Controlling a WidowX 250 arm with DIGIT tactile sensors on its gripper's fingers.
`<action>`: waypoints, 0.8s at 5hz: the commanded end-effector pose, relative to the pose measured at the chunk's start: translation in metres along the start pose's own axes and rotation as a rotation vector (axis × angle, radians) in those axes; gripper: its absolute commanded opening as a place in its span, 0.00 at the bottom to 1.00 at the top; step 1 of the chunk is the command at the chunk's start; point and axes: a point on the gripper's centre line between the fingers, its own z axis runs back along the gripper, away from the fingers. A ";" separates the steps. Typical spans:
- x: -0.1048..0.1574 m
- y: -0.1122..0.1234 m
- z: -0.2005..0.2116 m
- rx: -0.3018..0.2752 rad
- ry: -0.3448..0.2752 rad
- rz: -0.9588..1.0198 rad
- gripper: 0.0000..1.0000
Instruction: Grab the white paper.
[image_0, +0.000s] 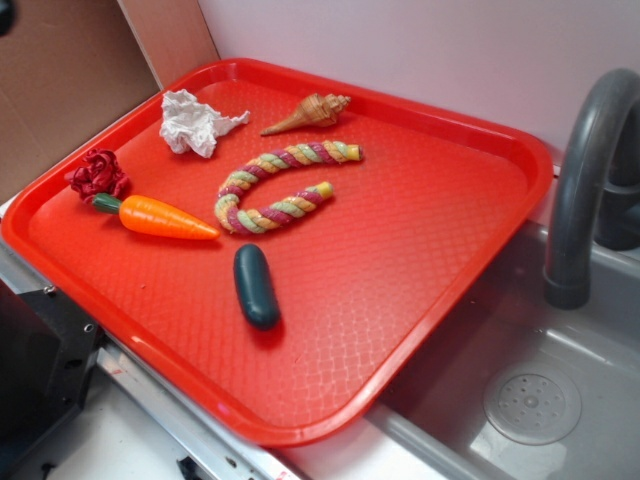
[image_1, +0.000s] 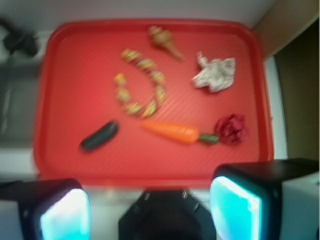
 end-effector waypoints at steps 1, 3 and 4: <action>0.037 0.039 -0.031 0.105 -0.085 0.142 1.00; 0.076 0.082 -0.080 0.146 -0.065 0.204 1.00; 0.086 0.093 -0.110 0.137 0.015 0.177 1.00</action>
